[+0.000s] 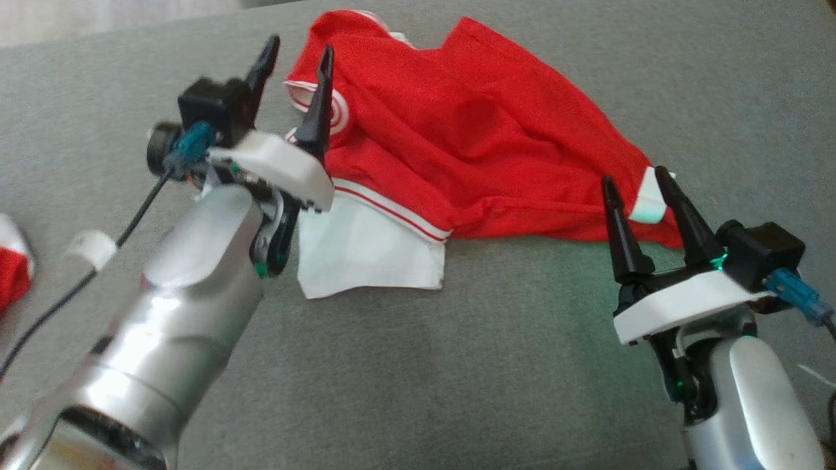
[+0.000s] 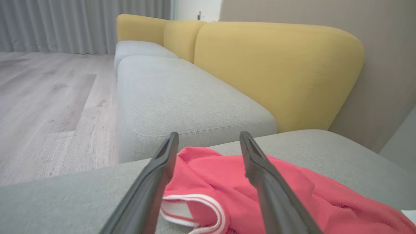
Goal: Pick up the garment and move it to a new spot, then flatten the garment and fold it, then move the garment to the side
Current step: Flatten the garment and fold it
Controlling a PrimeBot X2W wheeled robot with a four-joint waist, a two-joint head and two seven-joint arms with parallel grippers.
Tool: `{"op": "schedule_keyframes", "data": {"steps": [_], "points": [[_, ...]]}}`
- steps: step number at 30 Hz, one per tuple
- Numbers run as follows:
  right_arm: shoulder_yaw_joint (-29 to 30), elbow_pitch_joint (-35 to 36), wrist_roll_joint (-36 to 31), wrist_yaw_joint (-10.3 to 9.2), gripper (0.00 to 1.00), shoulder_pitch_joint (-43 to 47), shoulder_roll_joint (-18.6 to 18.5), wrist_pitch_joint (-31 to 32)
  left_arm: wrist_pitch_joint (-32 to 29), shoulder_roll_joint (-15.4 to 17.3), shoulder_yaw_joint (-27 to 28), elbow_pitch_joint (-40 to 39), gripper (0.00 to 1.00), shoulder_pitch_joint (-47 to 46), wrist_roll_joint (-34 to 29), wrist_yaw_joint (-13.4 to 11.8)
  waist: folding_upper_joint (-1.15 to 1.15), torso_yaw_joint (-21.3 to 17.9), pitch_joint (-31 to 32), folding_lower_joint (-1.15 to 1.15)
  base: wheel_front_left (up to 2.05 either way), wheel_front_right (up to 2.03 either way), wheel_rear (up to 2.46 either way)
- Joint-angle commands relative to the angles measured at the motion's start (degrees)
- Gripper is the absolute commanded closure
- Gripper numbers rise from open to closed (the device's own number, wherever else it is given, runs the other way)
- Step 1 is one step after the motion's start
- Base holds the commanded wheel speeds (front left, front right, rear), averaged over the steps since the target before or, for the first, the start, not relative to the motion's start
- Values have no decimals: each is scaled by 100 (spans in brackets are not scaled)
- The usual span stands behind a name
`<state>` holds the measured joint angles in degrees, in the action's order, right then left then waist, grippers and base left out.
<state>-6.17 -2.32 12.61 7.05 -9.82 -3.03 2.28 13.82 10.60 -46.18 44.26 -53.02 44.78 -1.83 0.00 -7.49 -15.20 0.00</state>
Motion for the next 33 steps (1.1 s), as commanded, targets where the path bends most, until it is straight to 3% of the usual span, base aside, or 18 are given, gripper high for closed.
{"op": "schedule_keyframes", "data": {"steps": [1, 7, 14, 23, 33], "points": [[-76, 227, -58, 44, 0, -117, 14, 9, 77, 146, 282, -167, 0, -94, 43, 39, 0, 144, 98, 0, 0, 0, 0], [98, 275, -164, 44, 0, -64, 3, 138, 115, 414, 1481, -1346, 0, 903, -76, 147, 0, 468, 323, 0, 0, 0, 0], [264, 216, -185, 44, 0, 111, 4, 245, 117, 682, 2612, -2806, 0, 2698, -735, -41, 0, 611, 660, 0, 0, 0, 0], [526, 191, -206, 44, 0, 493, 6, 411, 118, 574, 3055, -3778, 0, 4583, -1064, -317, 0, 636, 998, 0, 0, 0, 0], [706, 203, -125, 44, 0, 927, 13, 496, 93, 638, 3063, -4321, 0, 5398, -1264, -597, 0, 653, 1250, 0, 0, 0, 0]]}}
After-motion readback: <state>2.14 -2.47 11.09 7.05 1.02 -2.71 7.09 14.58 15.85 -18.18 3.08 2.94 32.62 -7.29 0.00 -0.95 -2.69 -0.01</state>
